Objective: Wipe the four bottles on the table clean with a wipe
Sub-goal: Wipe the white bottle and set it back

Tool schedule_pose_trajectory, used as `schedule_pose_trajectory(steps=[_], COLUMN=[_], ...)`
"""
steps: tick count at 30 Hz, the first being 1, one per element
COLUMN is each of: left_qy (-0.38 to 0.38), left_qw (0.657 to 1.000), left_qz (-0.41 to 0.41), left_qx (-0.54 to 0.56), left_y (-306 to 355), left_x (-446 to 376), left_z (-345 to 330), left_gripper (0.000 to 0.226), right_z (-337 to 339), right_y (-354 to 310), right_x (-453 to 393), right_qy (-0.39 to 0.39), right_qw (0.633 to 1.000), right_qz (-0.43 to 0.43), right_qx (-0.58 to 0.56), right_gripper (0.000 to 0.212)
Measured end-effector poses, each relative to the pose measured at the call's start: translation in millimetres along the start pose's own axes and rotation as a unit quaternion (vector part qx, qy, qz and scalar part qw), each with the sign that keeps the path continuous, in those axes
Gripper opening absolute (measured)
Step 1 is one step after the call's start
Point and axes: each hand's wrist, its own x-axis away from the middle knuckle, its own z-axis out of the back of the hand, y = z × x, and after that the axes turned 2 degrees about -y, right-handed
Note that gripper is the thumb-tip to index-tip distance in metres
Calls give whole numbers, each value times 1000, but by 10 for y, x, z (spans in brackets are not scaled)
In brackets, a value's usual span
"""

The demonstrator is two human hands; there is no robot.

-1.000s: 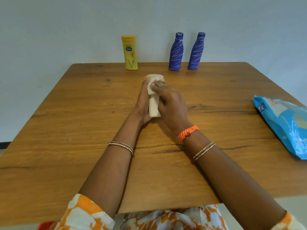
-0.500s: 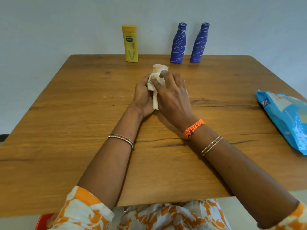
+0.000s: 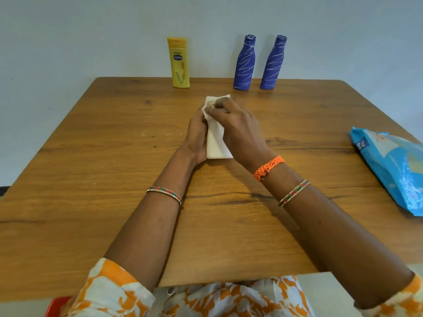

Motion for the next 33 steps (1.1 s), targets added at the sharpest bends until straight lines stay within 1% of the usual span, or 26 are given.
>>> schedule_pose_trajectory(steps=[3,5,8,10,11,12,14,16,17,19,22,25,27,30,33], left_qy=[-3,-2,-18,-36,-42,-41,-34,-30,-26,-15,-7,-17,-22,-27,-47], left_qw=[999,995,990,990,991,993,996,998,999,999,997,996,997,998,998], left_qz=[3,8,18,20,20,20,22,24,22,19,31,31,25,28,11], left_qx=[49,96,139,132,122,108,80,53,40,35,64,81,68,58,51], left_y=[6,26,65,73,68,61,46,36,30,31,37,32,20,5,22], left_x=[10,20,12,-5,-8,-6,12,26,26,24,-4,-32,-35,-30,3], left_z=[-5,-9,5,30,31,28,7,-10,-6,0,7,25,21,22,13], left_gripper=[40,42,49,51,51,51,48,42,40,41,54,56,53,47,49], right_z=[74,108,116,153,176,199,224,230,224,202,156,175,195,212,151], right_y=[-33,-33,-127,-166,-144,-116,-47,10,5,-39,-184,-215,-117,3,-82], right_x=[-95,-74,215,363,360,311,152,-8,-47,-36,215,365,237,20,66], right_qy=[-17,-55,-126,-163,-167,-161,-121,-71,-60,-64,-124,-156,-140,-77,-70], right_qw=[999,997,991,985,984,986,992,997,998,998,991,985,988,997,997], right_qz=[-40,-43,15,39,45,48,32,2,-9,-5,39,69,54,1,-6], right_qx=[-33,-35,-36,-43,-35,-17,14,29,27,26,36,23,38,29,12], right_gripper=[41,40,34,33,35,38,46,48,48,45,36,32,38,46,44])
